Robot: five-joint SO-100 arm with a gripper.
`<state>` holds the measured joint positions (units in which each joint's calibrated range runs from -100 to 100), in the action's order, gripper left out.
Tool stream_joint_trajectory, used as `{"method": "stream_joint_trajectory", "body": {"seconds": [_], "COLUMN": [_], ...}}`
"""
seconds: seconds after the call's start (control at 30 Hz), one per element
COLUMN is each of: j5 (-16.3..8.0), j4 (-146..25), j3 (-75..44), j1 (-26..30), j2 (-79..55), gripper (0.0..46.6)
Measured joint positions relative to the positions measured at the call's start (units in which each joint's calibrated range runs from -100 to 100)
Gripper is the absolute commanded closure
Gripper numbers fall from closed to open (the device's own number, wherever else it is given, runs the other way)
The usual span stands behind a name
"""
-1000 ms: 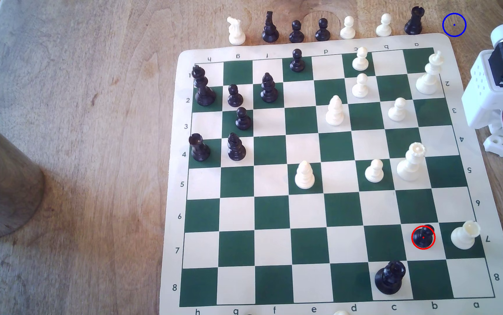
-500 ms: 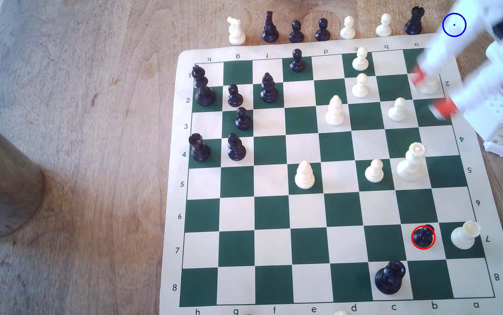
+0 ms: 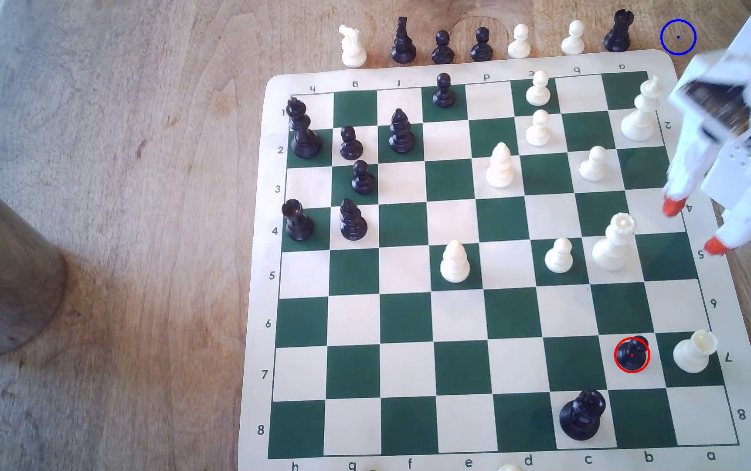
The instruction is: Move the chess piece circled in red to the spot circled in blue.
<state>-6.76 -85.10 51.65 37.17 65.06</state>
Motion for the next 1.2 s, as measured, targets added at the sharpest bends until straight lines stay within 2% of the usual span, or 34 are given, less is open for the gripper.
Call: {"method": "stream_joint_trajectory", "body": {"seconds": [0.13,0.37,0.67,1.2], "j5": [-0.5,-4.1,-6.4,-6.5], "j4": [5.8,14.0,22.9,31.2], "j3": [6.0,8.2,9.8,11.2], "j1": [0.3,3.9,7.1,7.8], "j2": [-2.6,-8.5,-14.7,-25.3], "gripper": [32.5,32.3,31.3,30.9]}}
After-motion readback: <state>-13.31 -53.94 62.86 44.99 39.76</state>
